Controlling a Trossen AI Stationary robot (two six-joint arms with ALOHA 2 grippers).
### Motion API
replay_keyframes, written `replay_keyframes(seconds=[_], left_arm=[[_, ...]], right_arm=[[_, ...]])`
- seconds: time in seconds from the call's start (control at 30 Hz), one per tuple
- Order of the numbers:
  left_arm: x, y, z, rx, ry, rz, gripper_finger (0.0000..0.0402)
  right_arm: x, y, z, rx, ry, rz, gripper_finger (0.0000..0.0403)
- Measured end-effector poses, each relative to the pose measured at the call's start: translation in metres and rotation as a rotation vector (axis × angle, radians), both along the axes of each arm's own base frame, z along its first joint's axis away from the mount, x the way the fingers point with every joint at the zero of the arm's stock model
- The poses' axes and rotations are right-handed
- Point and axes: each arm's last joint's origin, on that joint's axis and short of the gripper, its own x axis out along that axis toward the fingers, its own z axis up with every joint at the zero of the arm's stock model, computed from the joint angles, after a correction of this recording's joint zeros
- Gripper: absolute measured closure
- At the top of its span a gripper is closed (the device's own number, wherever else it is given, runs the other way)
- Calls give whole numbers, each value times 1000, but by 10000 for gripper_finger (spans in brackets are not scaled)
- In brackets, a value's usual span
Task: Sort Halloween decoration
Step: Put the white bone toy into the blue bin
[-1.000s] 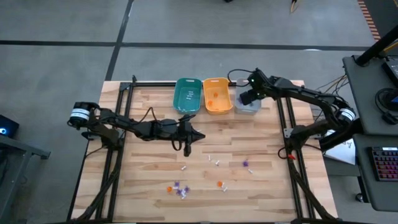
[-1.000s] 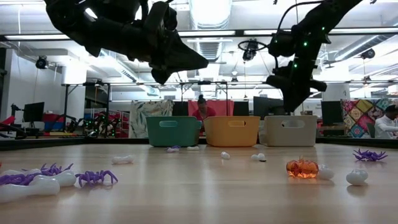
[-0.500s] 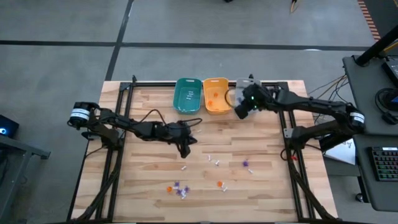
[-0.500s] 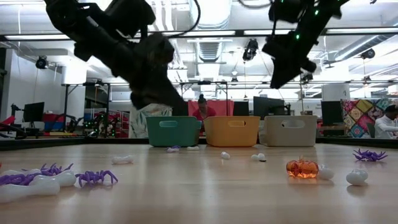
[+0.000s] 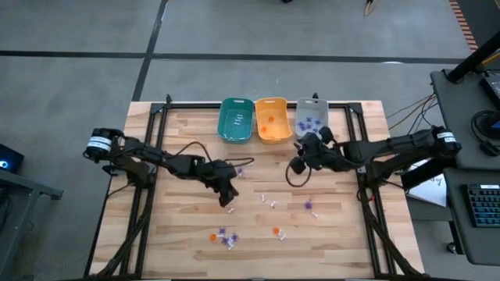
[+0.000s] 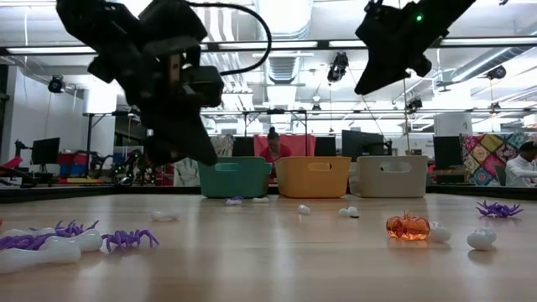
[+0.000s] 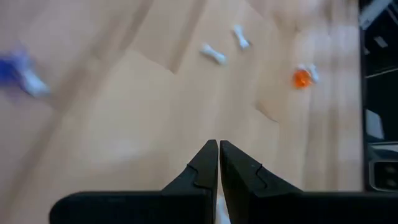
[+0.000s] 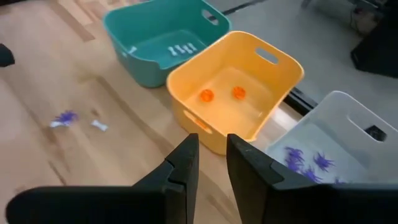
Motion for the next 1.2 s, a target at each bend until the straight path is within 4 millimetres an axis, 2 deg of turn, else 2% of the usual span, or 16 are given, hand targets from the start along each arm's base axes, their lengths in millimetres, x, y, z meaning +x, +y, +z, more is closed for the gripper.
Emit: replay_keyframes(seconds=[0.3, 0.53, 0.9, 1.2], left_arm=[[-3, -35, 16, 6, 241, 82, 402], [0, -51, 29, -14, 239, 127, 402], [-3, -64, 18, -2, 294, 237, 402], [23, -76, 13, 63, 321, 183, 402]], right_arm=[[1, 3, 0, -6, -15, 18, 331], [2, 6, -2, 58, -14, 69, 335], [2, 7, -2, 76, -23, 68, 335], [2, 7, -3, 93, -33, 52, 335]])
